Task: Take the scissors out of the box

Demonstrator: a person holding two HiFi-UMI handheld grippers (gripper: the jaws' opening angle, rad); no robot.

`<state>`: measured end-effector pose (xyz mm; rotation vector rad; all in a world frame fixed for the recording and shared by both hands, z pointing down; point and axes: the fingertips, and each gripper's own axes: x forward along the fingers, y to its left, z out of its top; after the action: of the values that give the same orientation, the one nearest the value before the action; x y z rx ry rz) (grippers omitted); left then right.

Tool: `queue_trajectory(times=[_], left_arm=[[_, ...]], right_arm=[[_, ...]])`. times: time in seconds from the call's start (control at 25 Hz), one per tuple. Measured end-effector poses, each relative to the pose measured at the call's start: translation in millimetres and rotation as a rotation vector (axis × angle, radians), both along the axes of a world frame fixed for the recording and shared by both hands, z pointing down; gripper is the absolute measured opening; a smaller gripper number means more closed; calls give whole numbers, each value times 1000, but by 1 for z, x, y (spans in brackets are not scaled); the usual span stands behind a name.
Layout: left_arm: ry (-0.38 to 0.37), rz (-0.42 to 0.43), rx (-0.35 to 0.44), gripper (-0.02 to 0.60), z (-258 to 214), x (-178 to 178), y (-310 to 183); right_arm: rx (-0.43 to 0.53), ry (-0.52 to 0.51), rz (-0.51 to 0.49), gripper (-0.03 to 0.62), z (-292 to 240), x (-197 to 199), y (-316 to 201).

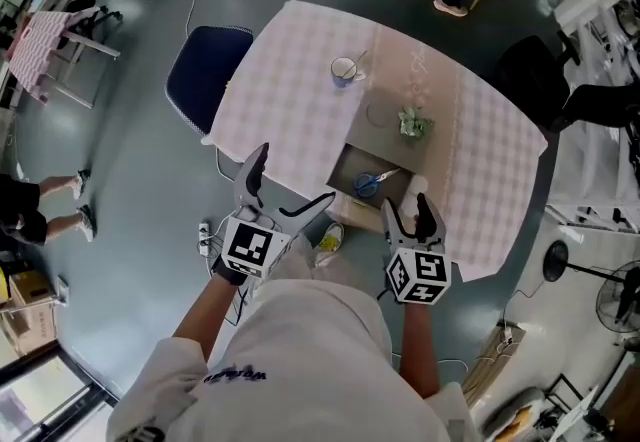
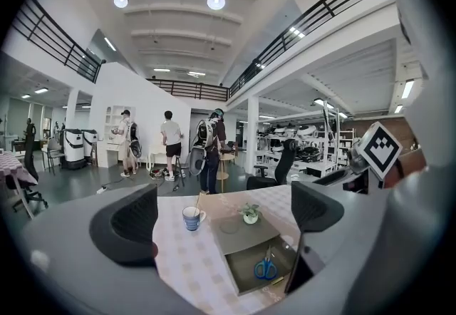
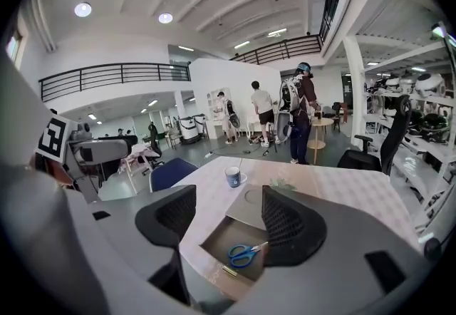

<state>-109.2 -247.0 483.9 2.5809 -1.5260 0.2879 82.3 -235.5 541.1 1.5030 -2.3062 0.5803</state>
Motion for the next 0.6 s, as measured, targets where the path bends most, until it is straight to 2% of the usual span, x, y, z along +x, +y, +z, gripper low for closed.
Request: queue_trajectory(times=[0.28,0.36,0.48,0.6], left_arm=[[3,14,-34,578,38,-12,-39],[2,30,-39,575,50,-11,-46],[-36,61,-52,575,67,-6,-53],[-35,62,-80,575,81,-3,-63]], right_arm=[[-169,26,34,284,65,-12,-24],[-211,12,61,273,80,-17,-25],[-271,5,111,259,101,-18,-25],[-342,0,151,242,129,-15,-32]])
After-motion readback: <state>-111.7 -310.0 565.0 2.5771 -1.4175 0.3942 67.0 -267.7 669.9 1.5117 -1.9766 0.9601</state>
